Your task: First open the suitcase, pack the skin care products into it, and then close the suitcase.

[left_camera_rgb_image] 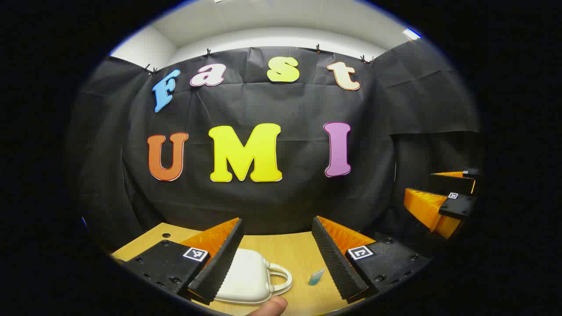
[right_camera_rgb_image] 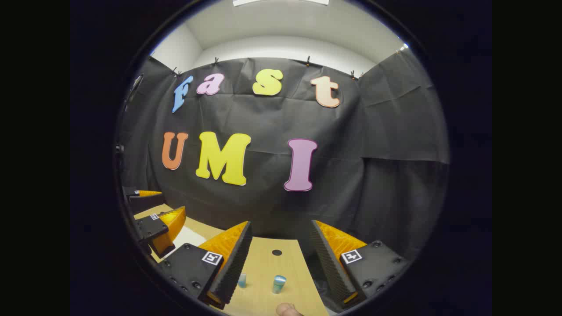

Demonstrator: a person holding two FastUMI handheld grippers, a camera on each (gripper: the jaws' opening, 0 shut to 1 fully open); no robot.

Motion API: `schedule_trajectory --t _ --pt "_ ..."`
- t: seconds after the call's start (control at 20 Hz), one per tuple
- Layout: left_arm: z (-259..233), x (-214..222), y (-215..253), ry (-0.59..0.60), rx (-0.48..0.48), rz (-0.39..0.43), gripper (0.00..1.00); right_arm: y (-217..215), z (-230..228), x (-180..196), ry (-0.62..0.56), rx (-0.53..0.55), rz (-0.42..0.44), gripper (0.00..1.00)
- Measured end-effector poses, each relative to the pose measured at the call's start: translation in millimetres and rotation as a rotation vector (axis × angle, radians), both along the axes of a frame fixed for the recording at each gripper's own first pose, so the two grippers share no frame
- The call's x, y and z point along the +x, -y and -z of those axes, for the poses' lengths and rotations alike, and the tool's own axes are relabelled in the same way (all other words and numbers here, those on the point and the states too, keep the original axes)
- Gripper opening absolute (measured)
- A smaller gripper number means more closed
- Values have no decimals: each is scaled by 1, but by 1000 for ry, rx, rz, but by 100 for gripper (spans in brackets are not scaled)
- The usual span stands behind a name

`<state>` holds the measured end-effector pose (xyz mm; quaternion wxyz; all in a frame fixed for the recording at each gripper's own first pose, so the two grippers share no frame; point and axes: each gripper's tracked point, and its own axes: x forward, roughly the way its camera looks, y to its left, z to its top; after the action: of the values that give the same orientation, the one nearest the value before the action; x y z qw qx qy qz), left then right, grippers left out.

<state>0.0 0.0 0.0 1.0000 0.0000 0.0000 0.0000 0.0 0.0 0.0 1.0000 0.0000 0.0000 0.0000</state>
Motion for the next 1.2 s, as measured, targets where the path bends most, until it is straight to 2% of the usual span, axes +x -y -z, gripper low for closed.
schedule_trajectory --t 0.75,1.0,1.2 --pt "9 -1 -2 -11 31 -63 99 0 13 8 -32 -3 -53 80" --pt "57 15 2 -41 186 -47 99 43 21 9 -28 -26 17 79" --pt "126 26 8 -115 405 -46 99 90 38 4 -53 -7 92 78"
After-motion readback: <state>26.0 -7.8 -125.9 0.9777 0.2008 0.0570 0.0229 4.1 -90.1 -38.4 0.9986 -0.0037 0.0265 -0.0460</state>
